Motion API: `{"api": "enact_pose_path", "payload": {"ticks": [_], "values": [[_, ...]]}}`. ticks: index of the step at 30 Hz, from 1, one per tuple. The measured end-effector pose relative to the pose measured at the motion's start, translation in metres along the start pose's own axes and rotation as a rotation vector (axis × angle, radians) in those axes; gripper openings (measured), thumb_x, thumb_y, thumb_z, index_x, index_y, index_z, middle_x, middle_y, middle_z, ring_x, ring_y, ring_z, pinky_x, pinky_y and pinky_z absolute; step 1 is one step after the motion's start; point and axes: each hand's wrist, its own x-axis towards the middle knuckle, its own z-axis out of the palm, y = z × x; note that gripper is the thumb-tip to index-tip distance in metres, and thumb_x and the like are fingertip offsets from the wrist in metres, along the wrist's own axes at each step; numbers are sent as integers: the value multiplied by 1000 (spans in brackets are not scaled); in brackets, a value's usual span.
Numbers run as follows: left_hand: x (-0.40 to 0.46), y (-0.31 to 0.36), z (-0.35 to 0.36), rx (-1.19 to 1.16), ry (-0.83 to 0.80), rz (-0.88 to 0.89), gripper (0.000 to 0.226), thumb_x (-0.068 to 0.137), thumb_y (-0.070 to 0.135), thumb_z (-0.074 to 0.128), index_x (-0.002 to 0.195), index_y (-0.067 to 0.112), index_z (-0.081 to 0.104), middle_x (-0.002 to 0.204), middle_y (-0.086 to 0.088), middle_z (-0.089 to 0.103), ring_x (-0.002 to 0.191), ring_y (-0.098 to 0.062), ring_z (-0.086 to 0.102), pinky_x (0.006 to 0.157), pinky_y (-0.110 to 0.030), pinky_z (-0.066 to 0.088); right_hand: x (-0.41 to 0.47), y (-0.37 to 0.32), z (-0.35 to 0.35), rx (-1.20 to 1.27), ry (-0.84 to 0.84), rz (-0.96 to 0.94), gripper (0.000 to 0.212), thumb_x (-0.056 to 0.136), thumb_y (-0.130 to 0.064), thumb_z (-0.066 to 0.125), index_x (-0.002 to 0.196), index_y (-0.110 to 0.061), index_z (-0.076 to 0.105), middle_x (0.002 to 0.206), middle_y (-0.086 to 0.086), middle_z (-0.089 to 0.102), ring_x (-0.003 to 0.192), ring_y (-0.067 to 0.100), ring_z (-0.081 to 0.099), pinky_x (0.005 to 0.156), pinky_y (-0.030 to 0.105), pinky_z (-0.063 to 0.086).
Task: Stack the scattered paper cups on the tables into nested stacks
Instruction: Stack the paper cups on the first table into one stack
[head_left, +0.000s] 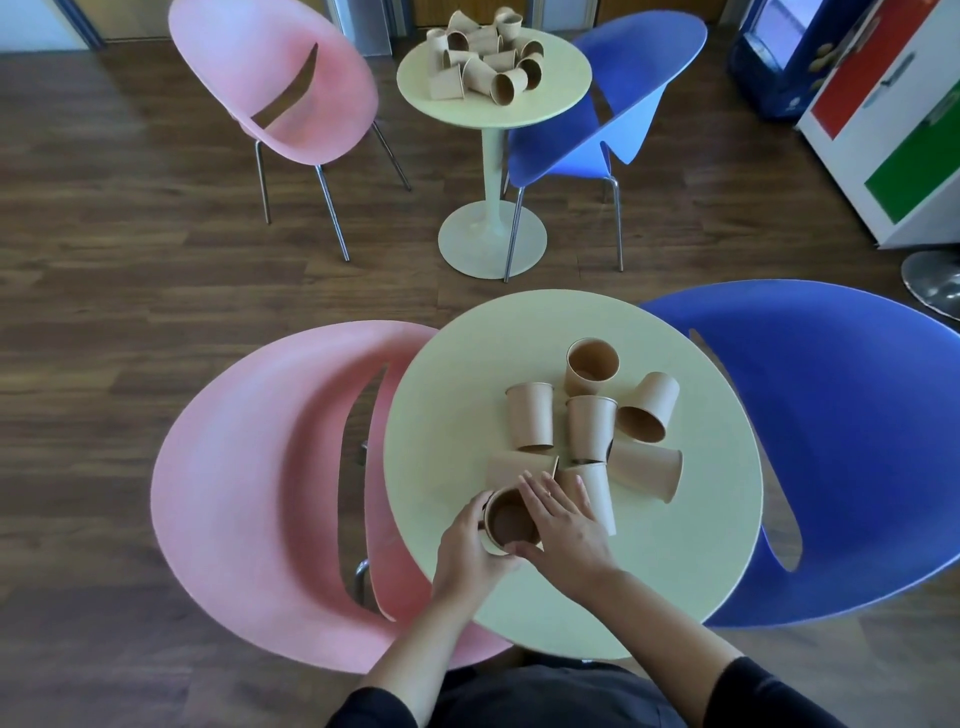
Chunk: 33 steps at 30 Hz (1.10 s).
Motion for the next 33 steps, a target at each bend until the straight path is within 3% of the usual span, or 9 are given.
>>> {"api": "enact_pose_path", "payload": {"ticks": [3, 5, 7, 8, 10, 12, 16, 24, 33], "values": [[0, 1, -1, 4, 4, -5, 80, 56, 25, 90, 128, 26, 54, 113, 20, 62, 103, -2, 59, 85, -4, 42, 1, 1, -2, 39, -13, -9, 79, 91, -55, 43, 152, -19, 7, 159, -10, 6, 146, 9, -3, 113, 32, -19], [1, 1, -1, -4, 8, -8, 81, 50, 34, 90, 124, 30, 56, 112, 20, 65, 104, -1, 61, 91, -15, 48, 0, 3, -9, 181, 112, 66, 74, 88, -55, 51, 147, -18, 25, 154, -7, 27, 143, 15, 19, 117, 34, 9], [1, 1, -1, -11, 6, -14, 82, 48, 36, 91, 122, 32, 57, 111, 22, 65, 104, 0, 61, 93, -21, 49, 2, 11, -15, 300, 340, 241, 60, 84, -48, 60, 134, -20, 42, 135, -1, 49, 121, 27, 47, 99, 39, 40], [1, 0, -1, -9, 8, -11, 83, 48, 35, 92, 123, 31, 56, 113, 22, 64, 106, 0, 60, 94, -21, 49, 3, 17, -17, 347, 414, 325, 57, 83, -44, 63, 131, -20, 44, 126, 4, 51, 112, 31, 51, 89, 41, 46], [0, 0, -1, 13, 16, -1, 87, 51, 31, 93, 128, 26, 54, 119, 19, 62, 109, -2, 58, 96, -19, 46, 5, 31, -18, 401, 410, 451, 58, 85, -44, 61, 134, -24, 39, 122, 10, 46, 109, 33, 50, 85, 43, 48], [0, 0, -1, 25, 21, -4, 89, 52, 27, 94, 131, 22, 53, 121, 14, 62, 111, -5, 58, 97, -17, 44, 9, 43, -14, 350, 263, 552, 63, 87, -51, 55, 140, -30, 29, 127, 10, 41, 114, 33, 46, 90, 43, 45], [0, 3, -1, 44, 16, -20, 91, 52, 27, 94, 132, 20, 52, 125, 10, 62, 114, -9, 58, 99, -21, 45, 17, 55, -3, 292, 112, 605, 66, 85, -55, 54, 140, -34, 25, 127, 10, 39, 113, 33, 45, 90, 42, 43], [-1, 10, -2, 62, -1, -42, 92, 55, 28, 93, 134, 19, 48, 129, 7, 58, 119, -11, 55, 95, -13, 36, 18, 52, 4, 364, 83, 588, 67, 85, -37, 61, 139, -31, 22, 113, 9, 41, 93, 36, 54, 77, 43, 50], [-10, 9, -6, -3, -2, -67, 115, 59, 41, 90, 150, 21, 21, 151, 5, 31, 139, -12, 34, 104, -16, 26, 2, 57, -2, 446, 124, 564, 70, 84, -35, 62, 142, -28, 23, 110, 8, 42, 83, 34, 55, 66, 39, 50]]}}
